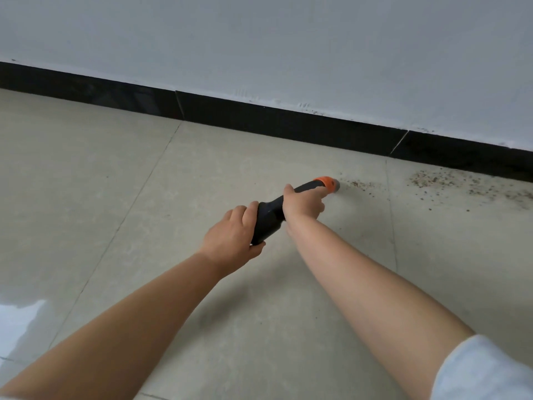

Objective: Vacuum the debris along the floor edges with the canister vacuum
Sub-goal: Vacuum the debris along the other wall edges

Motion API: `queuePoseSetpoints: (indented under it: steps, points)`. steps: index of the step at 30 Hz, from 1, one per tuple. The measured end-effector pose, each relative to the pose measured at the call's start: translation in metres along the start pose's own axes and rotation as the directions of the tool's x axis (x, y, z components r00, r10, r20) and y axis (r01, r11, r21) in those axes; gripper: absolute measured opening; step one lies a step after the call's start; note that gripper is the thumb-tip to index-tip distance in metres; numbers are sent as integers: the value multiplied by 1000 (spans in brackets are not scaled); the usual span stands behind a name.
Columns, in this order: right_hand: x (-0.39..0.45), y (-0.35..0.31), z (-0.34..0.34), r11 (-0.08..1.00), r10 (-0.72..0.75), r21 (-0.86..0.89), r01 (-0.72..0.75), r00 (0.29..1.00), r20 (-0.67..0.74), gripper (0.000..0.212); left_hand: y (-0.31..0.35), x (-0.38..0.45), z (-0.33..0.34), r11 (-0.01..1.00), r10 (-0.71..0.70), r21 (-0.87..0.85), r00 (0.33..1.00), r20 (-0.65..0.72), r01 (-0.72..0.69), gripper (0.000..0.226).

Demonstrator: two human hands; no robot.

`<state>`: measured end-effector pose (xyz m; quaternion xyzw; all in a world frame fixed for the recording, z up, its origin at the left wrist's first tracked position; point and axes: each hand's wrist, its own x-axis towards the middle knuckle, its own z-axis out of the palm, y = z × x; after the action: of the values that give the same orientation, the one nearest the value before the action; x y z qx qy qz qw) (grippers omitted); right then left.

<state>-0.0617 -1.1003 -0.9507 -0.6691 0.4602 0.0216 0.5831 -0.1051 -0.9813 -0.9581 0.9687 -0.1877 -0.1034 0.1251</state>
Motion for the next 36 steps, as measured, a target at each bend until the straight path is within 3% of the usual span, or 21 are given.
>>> queuePoseSetpoints:
  steps: [21,28,36]
  points:
    - [75,-4,-95,997,-41,61,56,973,-227,50,106,62,30,988,144,-56,989,11,-143,66]
    - [47,-19,-60,983,-186,-7,186,981,-60,54,64,44,10,993,26,-111,994,-102,-37,63]
    - [11,-32,0,981,-192,18,192,972,134,53,4,24,-23,990,-110,-99,981,-159,95,61]
